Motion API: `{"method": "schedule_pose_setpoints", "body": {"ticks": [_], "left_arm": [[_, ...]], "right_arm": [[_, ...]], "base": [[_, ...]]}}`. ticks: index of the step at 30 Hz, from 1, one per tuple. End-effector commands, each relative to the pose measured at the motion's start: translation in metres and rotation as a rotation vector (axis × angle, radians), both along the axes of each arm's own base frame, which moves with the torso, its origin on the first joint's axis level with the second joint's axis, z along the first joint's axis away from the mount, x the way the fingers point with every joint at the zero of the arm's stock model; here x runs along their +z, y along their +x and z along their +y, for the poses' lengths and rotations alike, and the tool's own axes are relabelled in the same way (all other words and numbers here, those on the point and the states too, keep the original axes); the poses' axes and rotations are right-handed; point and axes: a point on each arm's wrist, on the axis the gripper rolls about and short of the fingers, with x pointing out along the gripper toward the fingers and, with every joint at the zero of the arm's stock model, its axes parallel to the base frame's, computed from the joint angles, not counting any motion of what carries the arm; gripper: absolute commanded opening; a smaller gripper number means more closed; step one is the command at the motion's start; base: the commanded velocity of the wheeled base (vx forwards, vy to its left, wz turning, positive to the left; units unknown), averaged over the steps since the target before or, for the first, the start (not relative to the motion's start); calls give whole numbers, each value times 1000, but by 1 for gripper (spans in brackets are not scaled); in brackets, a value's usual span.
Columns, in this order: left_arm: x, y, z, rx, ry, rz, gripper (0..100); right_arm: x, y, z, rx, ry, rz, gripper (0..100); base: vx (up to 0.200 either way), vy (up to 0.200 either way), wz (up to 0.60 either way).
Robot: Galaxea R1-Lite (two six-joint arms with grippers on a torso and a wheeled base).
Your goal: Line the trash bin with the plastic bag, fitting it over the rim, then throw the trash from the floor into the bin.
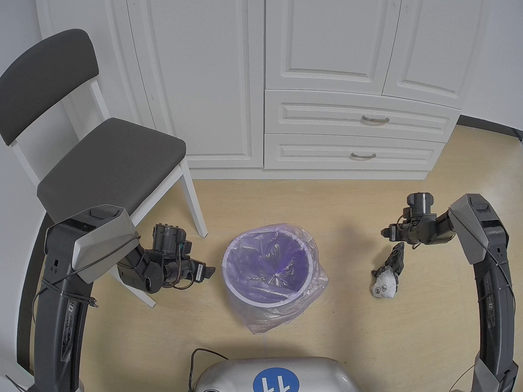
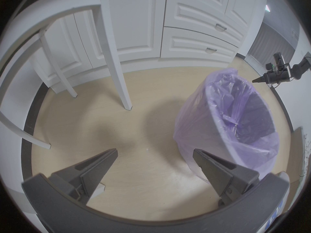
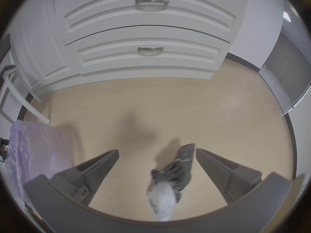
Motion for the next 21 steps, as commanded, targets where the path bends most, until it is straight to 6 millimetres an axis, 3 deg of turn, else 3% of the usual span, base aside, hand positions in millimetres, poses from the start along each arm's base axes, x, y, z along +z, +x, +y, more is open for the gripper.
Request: {"method": "schedule_pose_setpoints", "body": {"ticks": [1,7,9,14,19,21], "left_arm": [[9,-18,4,14,-24,-28,100],[6,-29,6,23,-49,-67,100],[9,-38,8,21,-54,-87,100],[10,-53,8,17,-86,-167,100],[12,-61,10,25,-109,-192,100],[13,-63,10,24,-114,-213,100]], "right_arm": [[-11,-4,-42,-12,0,25,100],[-44,2,-52,-25,51,152,100],[-69,-3,-52,-64,105,245,100],[-74,-1,-43,-11,147,234,100],[-102,-4,-40,1,130,234,100],[-103,-3,-41,3,139,218,100]], "base": [[0,0,0],[0,0,0],[0,0,0],[0,0,0],[0,0,0],[0,0,0]]}}
